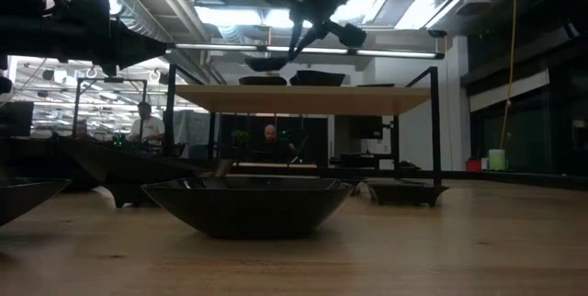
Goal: Pick & Place Mini shaped plates
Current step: Stack the leaf-shaped plate on top of the leaf-shaped plate on the shelf
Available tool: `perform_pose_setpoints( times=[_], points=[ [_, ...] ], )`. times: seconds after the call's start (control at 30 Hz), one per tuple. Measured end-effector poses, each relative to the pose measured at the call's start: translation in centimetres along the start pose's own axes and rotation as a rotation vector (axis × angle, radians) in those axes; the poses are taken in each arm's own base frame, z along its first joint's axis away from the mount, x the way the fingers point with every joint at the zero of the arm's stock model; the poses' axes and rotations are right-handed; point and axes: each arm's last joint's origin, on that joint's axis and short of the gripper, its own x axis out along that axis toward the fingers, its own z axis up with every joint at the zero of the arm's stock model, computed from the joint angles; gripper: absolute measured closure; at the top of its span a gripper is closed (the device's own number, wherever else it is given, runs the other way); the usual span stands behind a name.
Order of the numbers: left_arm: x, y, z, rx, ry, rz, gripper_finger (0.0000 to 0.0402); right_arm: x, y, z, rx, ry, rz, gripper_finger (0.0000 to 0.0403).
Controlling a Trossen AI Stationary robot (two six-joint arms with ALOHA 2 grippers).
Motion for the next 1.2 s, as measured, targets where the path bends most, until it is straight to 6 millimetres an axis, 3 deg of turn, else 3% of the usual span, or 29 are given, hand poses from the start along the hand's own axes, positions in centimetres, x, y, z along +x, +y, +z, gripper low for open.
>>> perform_pose_setpoints(
  times=[0.83,1.2],
  points=[
    [0.0,0.0,0.0,0.000,0.000,0.000,0.0315,1.4,0.1,-0.9,0.025,-0.053,-0.062,0.0390],
    [0.0,0.0,0.0,0.000,0.000,0.000,0.0315,1.4,0.1,-0.9,0.061,-0.055,-0.061,0.0332]
  ],
)
